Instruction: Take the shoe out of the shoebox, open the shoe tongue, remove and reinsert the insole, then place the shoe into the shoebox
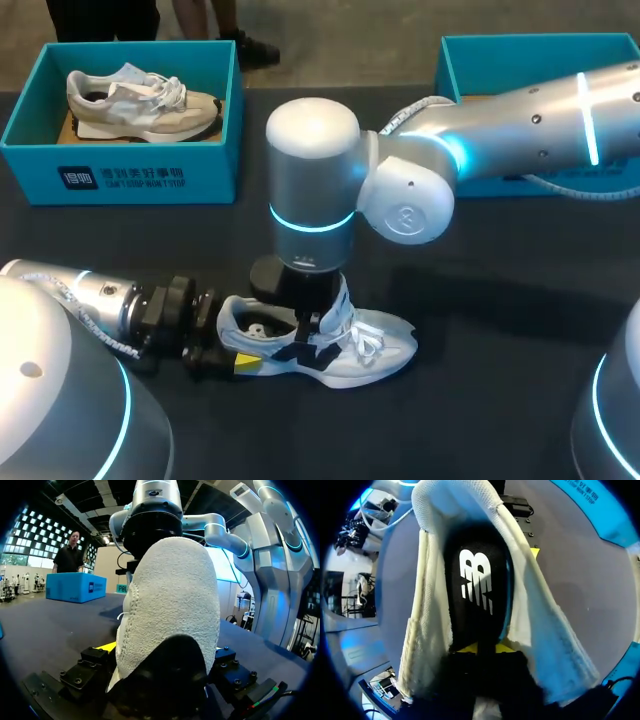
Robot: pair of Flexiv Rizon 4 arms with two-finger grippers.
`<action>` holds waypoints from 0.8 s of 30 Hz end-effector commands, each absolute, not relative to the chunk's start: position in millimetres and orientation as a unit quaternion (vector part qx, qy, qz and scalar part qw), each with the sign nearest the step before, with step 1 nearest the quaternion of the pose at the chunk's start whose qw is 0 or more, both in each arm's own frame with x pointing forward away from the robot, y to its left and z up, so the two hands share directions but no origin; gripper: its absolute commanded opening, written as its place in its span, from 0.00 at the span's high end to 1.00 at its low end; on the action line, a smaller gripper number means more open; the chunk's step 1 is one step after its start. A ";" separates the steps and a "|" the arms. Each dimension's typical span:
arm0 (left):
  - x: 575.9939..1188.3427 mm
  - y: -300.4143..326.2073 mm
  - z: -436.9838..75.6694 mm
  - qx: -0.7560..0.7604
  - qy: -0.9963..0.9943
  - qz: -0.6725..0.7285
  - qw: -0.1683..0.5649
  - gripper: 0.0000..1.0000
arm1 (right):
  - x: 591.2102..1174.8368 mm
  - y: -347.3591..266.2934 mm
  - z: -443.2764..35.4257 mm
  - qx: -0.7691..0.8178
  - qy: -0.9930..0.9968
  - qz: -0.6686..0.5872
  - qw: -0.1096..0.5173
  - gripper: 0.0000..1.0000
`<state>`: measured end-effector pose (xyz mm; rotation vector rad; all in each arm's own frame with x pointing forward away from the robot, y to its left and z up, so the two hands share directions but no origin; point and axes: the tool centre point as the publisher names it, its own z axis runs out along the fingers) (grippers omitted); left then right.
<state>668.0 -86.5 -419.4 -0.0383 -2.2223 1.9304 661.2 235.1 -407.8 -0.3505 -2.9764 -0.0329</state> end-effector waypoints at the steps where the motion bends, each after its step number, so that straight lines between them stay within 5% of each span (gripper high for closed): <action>1: 669.5 -87.4 -420.6 -0.011 -0.752 0.652 0.098 1.00 | 653.2 237.0 -417.2 -0.114 -0.990 -0.017 0.077 1.00; 24: 669.5 -87.4 -420.6 -0.011 -0.752 0.652 0.098 1.00 | 654.7 221.5 -367.7 -0.097 -0.982 -0.163 0.007 1.00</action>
